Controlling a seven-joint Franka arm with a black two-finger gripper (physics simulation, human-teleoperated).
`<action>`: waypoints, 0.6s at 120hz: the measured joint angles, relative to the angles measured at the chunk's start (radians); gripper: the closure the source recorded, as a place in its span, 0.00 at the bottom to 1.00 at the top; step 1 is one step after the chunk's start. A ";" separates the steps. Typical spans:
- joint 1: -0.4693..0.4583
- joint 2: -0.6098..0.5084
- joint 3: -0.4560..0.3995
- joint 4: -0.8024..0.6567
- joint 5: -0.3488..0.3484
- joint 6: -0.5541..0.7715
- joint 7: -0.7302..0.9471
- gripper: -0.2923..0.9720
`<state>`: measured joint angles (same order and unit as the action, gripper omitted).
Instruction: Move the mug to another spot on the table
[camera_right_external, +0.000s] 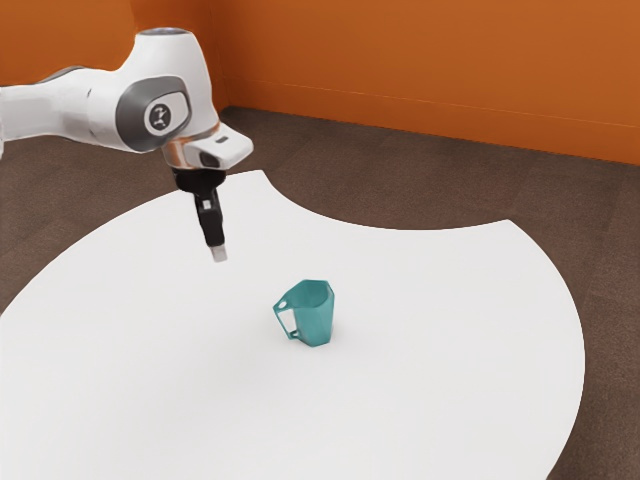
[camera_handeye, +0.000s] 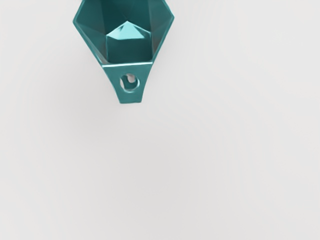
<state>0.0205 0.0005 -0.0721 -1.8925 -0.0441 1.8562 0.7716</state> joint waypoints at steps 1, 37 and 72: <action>0.000 0.000 0.000 -0.005 0.000 0.006 0.001 0.23; -0.036 0.077 -0.001 -0.113 -0.030 0.216 0.017 0.23; -0.058 0.155 -0.001 -0.138 -0.053 0.384 0.030 0.23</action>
<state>-0.0373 0.1555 -0.0727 -2.0301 -0.0968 2.2398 0.8016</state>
